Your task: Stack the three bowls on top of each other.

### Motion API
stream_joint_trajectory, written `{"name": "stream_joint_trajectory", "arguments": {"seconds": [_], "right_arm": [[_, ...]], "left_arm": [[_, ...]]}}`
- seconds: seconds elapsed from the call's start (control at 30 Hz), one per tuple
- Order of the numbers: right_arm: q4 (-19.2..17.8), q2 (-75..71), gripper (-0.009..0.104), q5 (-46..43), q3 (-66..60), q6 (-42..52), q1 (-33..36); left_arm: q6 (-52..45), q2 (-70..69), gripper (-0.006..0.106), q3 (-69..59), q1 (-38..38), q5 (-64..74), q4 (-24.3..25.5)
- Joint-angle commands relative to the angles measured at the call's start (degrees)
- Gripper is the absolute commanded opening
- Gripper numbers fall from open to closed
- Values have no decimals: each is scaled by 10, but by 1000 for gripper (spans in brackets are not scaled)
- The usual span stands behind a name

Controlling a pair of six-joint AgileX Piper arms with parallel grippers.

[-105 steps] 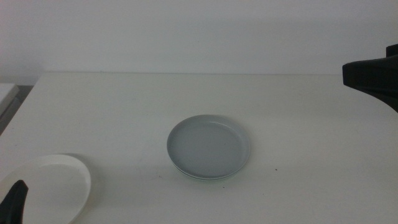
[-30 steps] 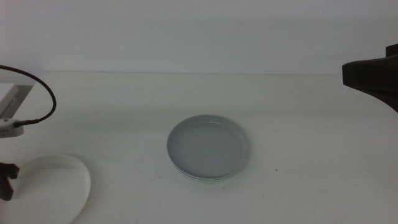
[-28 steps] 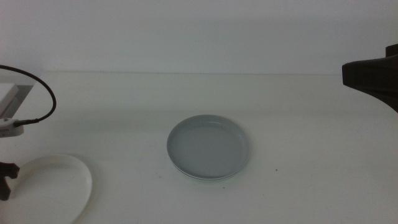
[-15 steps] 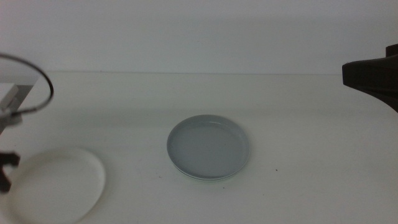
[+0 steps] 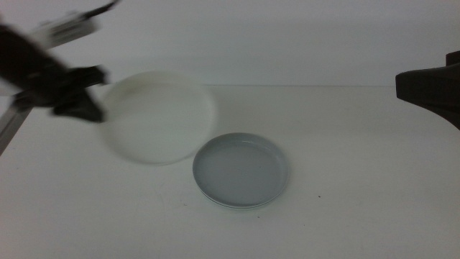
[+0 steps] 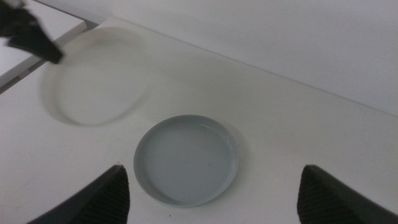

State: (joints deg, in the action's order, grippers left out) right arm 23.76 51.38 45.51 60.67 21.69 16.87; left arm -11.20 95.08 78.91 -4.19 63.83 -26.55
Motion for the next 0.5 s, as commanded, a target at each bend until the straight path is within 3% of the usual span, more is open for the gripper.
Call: {"name": "stream_joint_trajectory", "arguments": {"seconds": [0.0,0.2,0.47], "right_arm": [[0,-2,92,-5,-4,7,-3],[0,-2,92,-5,-4,7,-3],[0,-2,92,-5,-4,7,-3]], "left_arm": [[39,24,-2,33,59,-11,2],[79,109,-2,93,147,-37,-1],[87,186,-2,111,195,-71,-20]]}}
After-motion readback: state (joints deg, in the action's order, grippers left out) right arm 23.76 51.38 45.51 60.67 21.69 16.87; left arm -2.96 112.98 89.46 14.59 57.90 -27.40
